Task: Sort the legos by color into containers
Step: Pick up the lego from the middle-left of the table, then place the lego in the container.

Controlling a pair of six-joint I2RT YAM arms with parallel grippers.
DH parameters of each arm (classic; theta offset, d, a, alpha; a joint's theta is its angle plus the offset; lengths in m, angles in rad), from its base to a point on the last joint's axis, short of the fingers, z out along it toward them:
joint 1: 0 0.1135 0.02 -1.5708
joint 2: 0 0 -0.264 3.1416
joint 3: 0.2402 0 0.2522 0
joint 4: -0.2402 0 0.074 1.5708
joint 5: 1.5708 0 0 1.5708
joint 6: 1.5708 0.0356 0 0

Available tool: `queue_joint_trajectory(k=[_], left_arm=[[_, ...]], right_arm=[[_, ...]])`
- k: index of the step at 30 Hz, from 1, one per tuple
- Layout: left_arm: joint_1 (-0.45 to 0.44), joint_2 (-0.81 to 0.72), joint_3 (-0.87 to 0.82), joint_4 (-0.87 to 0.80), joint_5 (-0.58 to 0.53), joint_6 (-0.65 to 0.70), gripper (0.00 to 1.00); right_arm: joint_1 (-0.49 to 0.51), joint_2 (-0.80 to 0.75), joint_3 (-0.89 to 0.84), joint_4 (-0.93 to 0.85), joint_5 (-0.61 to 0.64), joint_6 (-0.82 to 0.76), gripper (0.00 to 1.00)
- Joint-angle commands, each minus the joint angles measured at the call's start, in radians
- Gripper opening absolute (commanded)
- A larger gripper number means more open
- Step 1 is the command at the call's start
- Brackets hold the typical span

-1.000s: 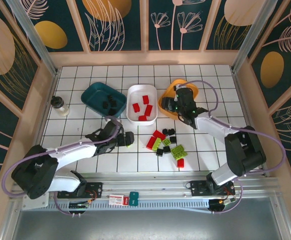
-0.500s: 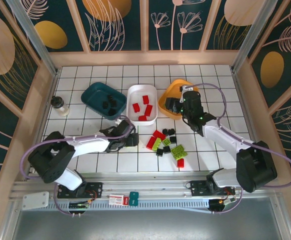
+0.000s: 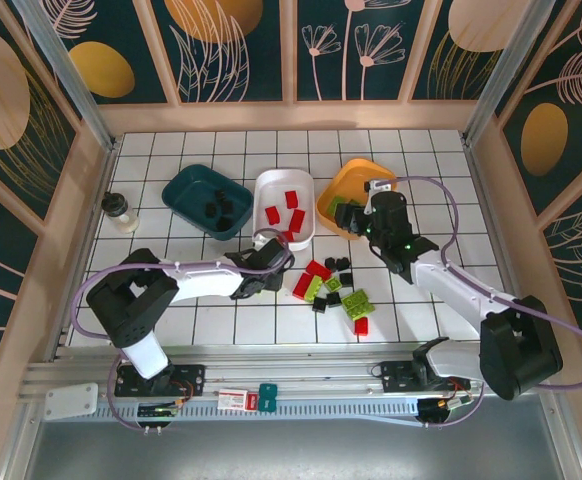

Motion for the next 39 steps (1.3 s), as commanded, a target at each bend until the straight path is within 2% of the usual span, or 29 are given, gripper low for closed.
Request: queue_joint_trajectory(k=[1, 7, 13, 19, 23, 28, 35, 37, 39], left_arm=[[-0.022, 0.051, -0.050, 0.039, 0.055, 0.002, 0.43], [-0.035, 0.018, -0.072, 0.055, 0.036, -0.004, 0.25], [-0.035, -0.095, -0.038, 0.082, 0.041, -0.002, 0.23], [-0.034, -0.122, 0.128, 0.098, 0.051, 0.044, 0.25], [-0.032, -0.006, 0.365, 0.096, 0.052, 0.097, 0.25], [-0.012, 0.233, 0.662, 0.085, 0.068, 0.137, 0.25], [0.048, 0.535, 1.051, 0.008, 0.132, 0.127, 0.27], [0.061, 0.587, 1.114, 0.007, 0.160, 0.111, 0.31], [0.067, 0.616, 1.156, 0.009, 0.180, 0.098, 0.40]], right_arm=[[0.001, -0.029, -0.018, 0.035, 0.018, 0.011, 0.65], [0.000, -0.043, -0.027, 0.037, 0.034, 0.018, 0.65], [-0.002, -0.095, -0.054, 0.029, 0.061, 0.029, 0.65], [-0.005, -0.180, -0.104, 0.011, 0.079, 0.052, 0.65], [-0.008, -0.251, -0.144, -0.007, 0.103, 0.073, 0.65], [-0.007, -0.318, -0.171, -0.054, 0.108, 0.084, 0.65], [-0.001, -0.360, -0.202, -0.107, 0.091, 0.098, 0.65], [0.001, -0.369, -0.212, -0.122, 0.074, 0.102, 0.65], [0.010, -0.373, -0.223, -0.133, 0.053, 0.109, 0.66]])
